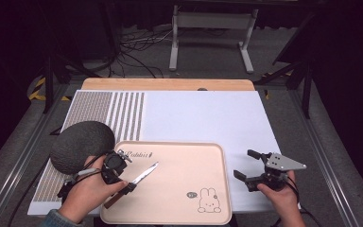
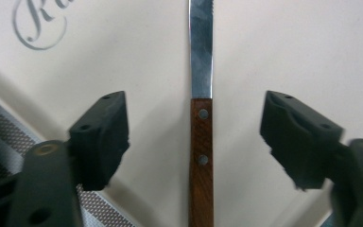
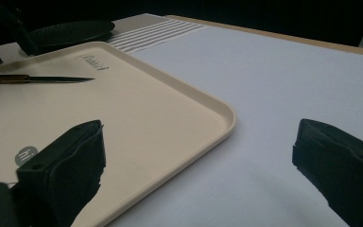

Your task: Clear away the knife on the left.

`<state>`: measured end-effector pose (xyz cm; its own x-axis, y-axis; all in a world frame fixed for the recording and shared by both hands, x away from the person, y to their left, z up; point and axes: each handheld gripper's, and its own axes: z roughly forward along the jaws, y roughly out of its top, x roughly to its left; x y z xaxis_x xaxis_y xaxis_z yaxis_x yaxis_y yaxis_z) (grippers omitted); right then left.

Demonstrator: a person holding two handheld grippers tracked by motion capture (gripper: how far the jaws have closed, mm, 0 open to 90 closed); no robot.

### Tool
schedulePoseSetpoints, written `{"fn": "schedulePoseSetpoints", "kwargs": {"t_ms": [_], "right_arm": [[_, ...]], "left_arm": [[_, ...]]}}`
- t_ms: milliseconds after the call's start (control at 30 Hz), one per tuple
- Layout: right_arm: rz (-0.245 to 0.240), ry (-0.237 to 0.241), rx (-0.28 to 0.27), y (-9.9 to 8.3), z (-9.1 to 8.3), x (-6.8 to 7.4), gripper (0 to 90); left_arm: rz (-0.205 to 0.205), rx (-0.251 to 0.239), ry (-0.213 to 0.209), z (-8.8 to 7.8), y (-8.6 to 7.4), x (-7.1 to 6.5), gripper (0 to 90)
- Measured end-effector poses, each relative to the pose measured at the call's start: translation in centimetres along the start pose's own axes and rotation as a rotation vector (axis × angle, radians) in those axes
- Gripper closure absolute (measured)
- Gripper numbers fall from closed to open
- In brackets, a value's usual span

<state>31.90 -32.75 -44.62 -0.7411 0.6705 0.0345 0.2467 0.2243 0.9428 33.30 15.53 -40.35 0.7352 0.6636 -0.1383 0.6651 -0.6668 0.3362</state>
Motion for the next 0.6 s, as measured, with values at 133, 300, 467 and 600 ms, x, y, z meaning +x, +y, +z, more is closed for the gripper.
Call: {"fn": "schedulePoseSetpoints", "kwargs": {"t_ms": [133,300,467,600], "right_arm": [[-0.002,0.000,-0.001,0.00,0.01,0.00,3.8],[-0.002,0.000,-0.001,0.00,-0.01,0.02,3.8],[-0.004,0.000,-0.001,-0.01,0.00,0.02,3.7],[-0.006,0.003,0.000,-0.02,0.00,0.01,3.6]], "left_arm": [[0.049,-0.065,-0.024,-0.50,0.07,-0.35,23.2],[0.197,-0.174,-0.053,-0.53,0.24,-0.79,28.9],[0.316,-0.244,-0.118,-0.30,0.54,-0.97,45.7],[0.370,-0.227,-0.134,-0.16,0.68,-0.92,64.9]]}}
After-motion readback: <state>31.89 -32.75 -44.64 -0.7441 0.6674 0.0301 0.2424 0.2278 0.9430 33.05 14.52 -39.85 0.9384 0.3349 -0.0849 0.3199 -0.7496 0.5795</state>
